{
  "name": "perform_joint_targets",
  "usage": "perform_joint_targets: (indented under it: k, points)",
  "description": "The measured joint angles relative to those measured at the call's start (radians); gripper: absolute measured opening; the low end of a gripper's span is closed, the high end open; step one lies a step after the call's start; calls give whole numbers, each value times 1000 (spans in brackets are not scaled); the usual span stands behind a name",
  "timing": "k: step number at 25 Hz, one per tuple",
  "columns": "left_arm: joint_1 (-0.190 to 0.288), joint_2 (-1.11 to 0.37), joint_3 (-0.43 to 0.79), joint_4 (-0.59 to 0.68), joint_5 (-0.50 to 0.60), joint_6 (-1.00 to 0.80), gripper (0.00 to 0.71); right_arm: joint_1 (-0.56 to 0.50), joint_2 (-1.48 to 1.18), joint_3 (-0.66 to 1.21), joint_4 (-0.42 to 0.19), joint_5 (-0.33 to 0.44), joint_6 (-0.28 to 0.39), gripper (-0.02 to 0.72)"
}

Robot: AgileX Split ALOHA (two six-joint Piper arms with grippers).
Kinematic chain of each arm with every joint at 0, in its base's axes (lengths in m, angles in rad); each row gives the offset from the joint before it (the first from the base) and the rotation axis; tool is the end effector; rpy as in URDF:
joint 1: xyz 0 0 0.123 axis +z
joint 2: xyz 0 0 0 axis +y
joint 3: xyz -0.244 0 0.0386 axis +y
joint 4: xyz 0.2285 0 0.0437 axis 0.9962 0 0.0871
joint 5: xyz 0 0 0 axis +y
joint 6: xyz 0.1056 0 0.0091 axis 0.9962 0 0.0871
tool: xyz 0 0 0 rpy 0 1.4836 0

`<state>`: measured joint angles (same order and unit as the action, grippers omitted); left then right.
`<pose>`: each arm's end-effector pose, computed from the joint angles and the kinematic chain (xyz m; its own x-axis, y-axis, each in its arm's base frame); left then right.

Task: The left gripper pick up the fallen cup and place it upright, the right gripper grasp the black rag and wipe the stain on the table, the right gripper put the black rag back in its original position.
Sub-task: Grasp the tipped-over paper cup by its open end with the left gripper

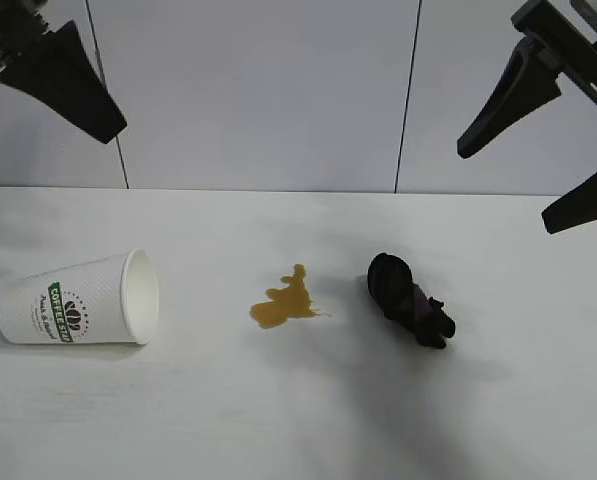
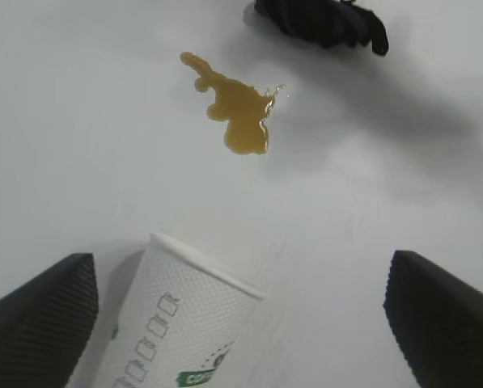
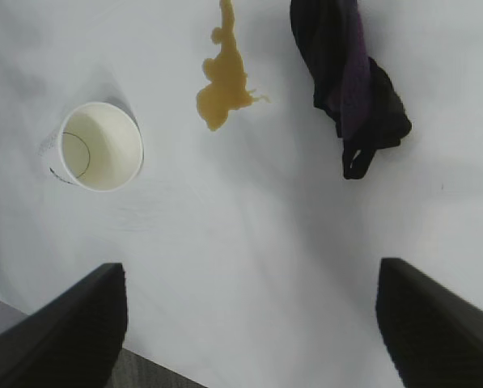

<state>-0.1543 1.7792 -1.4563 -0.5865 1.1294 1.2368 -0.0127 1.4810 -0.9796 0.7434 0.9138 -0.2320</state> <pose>0.3318 -0.1053 0.2345 -0.3233 0.7682 -0.5526 0.9327 0.3573 -0.0490 0.2729 0.0534 0.2153 -0.9411 0.2450 -0.2329 0.0671 0.8107 0.5816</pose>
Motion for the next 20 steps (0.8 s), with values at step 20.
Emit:
perform_joint_targets:
  k: [20]
  points:
    - [-279, 140, 0, 626, -121, -169, 694, 0, 0, 0, 0, -1, -18, 578]
